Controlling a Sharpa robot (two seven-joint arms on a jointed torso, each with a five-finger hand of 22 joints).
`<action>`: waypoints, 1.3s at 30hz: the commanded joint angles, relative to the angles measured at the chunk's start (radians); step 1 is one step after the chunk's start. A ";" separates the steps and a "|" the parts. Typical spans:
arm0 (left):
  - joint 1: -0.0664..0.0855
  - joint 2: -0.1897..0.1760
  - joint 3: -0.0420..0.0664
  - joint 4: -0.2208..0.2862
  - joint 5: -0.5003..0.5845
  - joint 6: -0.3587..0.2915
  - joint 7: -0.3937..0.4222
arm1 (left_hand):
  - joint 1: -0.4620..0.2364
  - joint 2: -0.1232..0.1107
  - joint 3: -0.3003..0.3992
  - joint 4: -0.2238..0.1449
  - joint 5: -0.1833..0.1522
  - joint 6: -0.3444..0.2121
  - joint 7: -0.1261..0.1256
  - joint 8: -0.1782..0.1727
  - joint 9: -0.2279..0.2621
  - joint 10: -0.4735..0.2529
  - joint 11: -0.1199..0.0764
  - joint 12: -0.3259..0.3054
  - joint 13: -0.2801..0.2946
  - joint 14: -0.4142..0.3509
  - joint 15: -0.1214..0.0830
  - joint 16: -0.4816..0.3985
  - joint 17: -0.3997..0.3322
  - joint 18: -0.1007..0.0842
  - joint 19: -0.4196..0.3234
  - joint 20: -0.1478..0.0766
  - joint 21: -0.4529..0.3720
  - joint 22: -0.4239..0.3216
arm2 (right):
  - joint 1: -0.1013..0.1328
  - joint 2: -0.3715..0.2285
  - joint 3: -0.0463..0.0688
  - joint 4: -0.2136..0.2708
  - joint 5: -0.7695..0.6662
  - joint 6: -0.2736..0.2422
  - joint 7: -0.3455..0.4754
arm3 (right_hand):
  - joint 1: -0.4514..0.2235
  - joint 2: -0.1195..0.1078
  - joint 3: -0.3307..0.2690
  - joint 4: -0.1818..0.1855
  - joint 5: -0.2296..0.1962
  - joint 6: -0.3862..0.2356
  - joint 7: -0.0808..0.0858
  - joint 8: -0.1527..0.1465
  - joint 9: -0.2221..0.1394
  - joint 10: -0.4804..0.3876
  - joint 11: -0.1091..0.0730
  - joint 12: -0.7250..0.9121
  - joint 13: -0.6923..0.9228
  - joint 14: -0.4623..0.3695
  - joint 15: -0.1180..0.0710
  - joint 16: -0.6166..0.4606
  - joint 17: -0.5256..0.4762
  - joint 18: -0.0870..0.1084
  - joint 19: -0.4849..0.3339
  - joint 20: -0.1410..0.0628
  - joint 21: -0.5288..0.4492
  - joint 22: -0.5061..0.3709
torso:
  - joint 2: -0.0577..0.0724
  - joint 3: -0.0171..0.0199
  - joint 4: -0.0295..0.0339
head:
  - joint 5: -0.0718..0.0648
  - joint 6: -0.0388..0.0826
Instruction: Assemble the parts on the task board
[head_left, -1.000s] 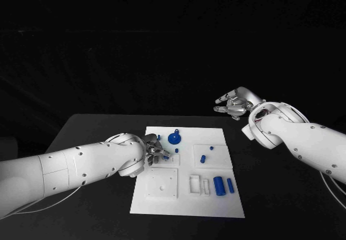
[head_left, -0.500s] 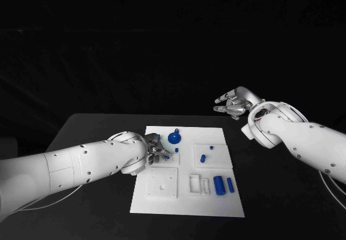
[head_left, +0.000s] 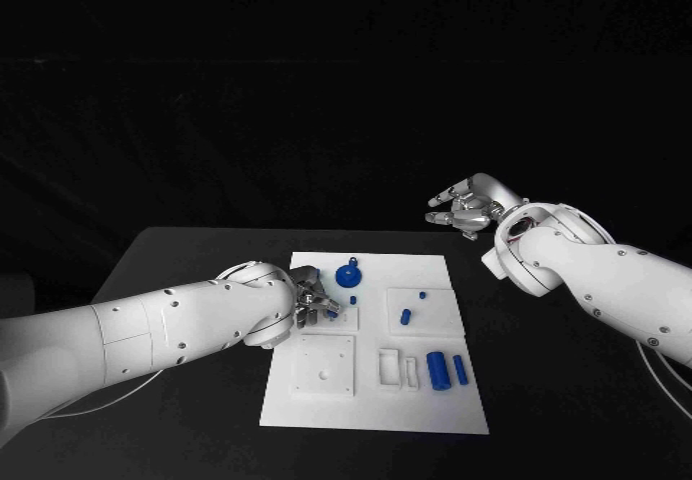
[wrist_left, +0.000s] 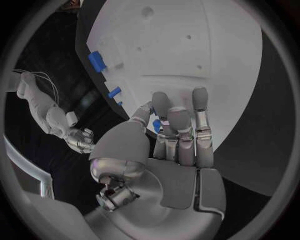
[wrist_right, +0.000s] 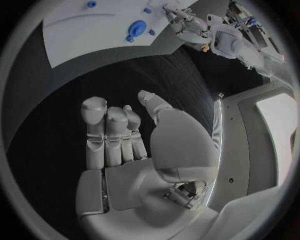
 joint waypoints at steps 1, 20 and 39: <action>0.000 0.002 0.000 0.001 -0.019 0.016 -0.005 | 0.022 0.020 0.028 -0.020 0.000 0.223 -0.126 0.003 0.113 0.032 -0.019 -0.002 -0.001 0.001 -0.007 0.004 -0.001 0.006 0.003 0.000 -0.002 0.001 | 0.000 0.000 0.001 0.000 0.002 0.018 0.003 | -0.008 0.002 0.000 0.004 0.005 0.003 -0.001 -0.006 -0.001 -0.001 -0.004 0.002 0.000 0.004 0.001 0.001 0.001 0.015 0.054 0.003 0.005 0.079 | 0.000 -0.0003 0.0002 | 0.000 -0.002; 0.000 -0.005 0.000 0.011 -0.036 0.043 -0.014 | 0.026 0.018 0.028 -0.021 -0.002 0.222 -0.126 0.003 0.113 0.032 -0.019 -0.001 -0.003 0.000 -0.006 0.004 -0.003 0.007 0.008 0.002 -0.018 0.016 | 0.000 0.002 0.000 0.000 0.004 0.028 0.001 | -0.010 0.001 0.008 0.005 0.038 0.002 -0.001 -0.006 -0.001 -0.001 -0.004 0.004 0.001 0.004 0.001 0.003 0.003 0.016 0.054 0.003 0.006 0.079 | 0.000 -0.0010 0.0003 | 0.004 -0.004; 0.000 -0.004 0.000 0.008 -0.044 0.064 -0.018 | 0.029 0.016 0.025 -0.023 -0.009 0.220 -0.125 0.003 0.111 0.032 -0.017 -0.004 -0.005 -0.002 -0.005 0.002 -0.005 0.008 0.009 0.003 -0.027 0.024 | 0.000 0.005 0.000 0.000 0.004 0.028 0.001 | -0.010 0.001 0.008 0.005 0.038 0.002 -0.001 -0.006 -0.001 -0.001 -0.004 0.004 0.001 0.004 0.001 0.003 0.003 0.016 0.054 0.003 0.006 0.079 | 0.000 -0.0004 0.0004 | 0.002 -0.007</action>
